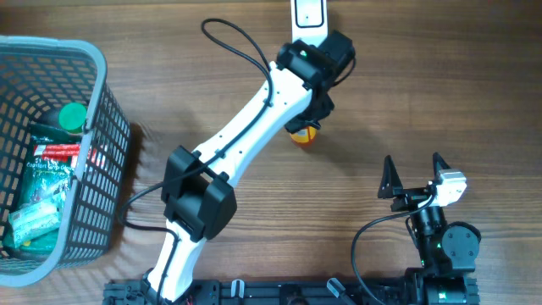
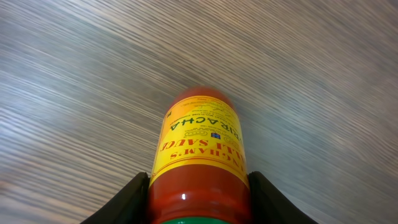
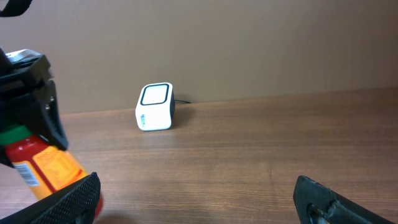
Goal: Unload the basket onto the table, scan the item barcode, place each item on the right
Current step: 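Place the sauce bottle upright on the table near the scanner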
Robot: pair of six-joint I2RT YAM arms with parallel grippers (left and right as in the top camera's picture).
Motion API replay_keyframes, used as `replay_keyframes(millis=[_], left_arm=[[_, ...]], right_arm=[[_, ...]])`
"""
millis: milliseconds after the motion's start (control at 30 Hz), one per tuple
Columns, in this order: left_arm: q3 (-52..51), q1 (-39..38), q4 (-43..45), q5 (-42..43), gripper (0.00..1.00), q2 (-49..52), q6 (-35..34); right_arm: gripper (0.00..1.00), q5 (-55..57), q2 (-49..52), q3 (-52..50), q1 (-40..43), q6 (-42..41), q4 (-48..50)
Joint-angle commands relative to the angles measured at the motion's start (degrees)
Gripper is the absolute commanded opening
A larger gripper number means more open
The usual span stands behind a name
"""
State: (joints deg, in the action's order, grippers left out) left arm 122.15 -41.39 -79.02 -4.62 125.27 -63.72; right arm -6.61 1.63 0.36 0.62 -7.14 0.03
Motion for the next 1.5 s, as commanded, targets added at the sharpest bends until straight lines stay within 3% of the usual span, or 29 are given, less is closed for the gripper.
replay_keyframes(millis=[0, 233, 367, 433, 500, 633, 767, 800, 867, 1000, 1233, 1333, 1467], left_arm=[[-1.95, -2.27, 2.38, 0.02, 0.39, 0.44, -2.84], [-4.24, -3.41, 3.65, 0.00, 0.43, 0.66, -2.75], [-4.87, -3.41, 3.63, 0.00, 0.52, 0.70, -2.73], [-4.87, -3.41, 3.58, 0.00, 0.65, 0.70, -2.51], [-4.70, -3.37, 3.61, 0.02, 0.70, 0.63, -1.16], [6.32, -1.84, -3.56, -0.24, 0.98, 0.42, 5.16], [30.05, 3.69, -17.55, -8.52, 1.00, -2.86, 7.54], [34.03, 5.70, -17.49, -8.79, 1.00, -4.98, 11.15], [36.54, 9.77, -17.49, -9.01, 1.00, -9.62, 11.47], [36.54, 26.97, -17.51, -8.92, 1.00, -20.79, 14.62], [34.84, 46.90, -17.51, -9.25, 1.00, -29.40, 21.38], [26.23, 56.11, -17.51, -9.40, 1.00, -31.67, 21.33], [4.22, 68.35, -17.44, -8.85, 1.00, -33.77, 15.82]], right_arm=[[1.00, -0.66, -0.33, -0.07, -0.07, 1.07, 0.37], [1.00, -0.66, -0.33, -0.07, -0.07, 1.05, 0.37], [1.00, -0.66, -0.33, -0.07, -0.07, 1.07, 0.37], [1.00, -0.66, -0.33, -0.07, -0.07, 1.09, 0.37], [1.00, -0.66, -0.33, -0.07, -0.07, 1.07, 0.37], [1.00, -0.66, -0.33, -0.07, -0.07, 1.07, 0.37], [1.00, -0.66, -0.33, -0.07, -0.07, 1.07, 0.37], [1.00, -0.66, -0.33, -0.07, -0.07, 1.07, 0.37], [1.00, -0.66, -0.33, -0.07, -0.07, 1.07, 0.37], [1.00, -0.66, -0.33, -0.07, -0.07, 1.07, 0.37], [1.00, -0.66, -0.33, -0.07, -0.07, 1.05, 0.37], [1.00, -0.66, -0.33, -0.07, -0.07, 1.07, 0.37], [1.00, -0.66, -0.33, -0.07, -0.07, 1.07, 0.37]])
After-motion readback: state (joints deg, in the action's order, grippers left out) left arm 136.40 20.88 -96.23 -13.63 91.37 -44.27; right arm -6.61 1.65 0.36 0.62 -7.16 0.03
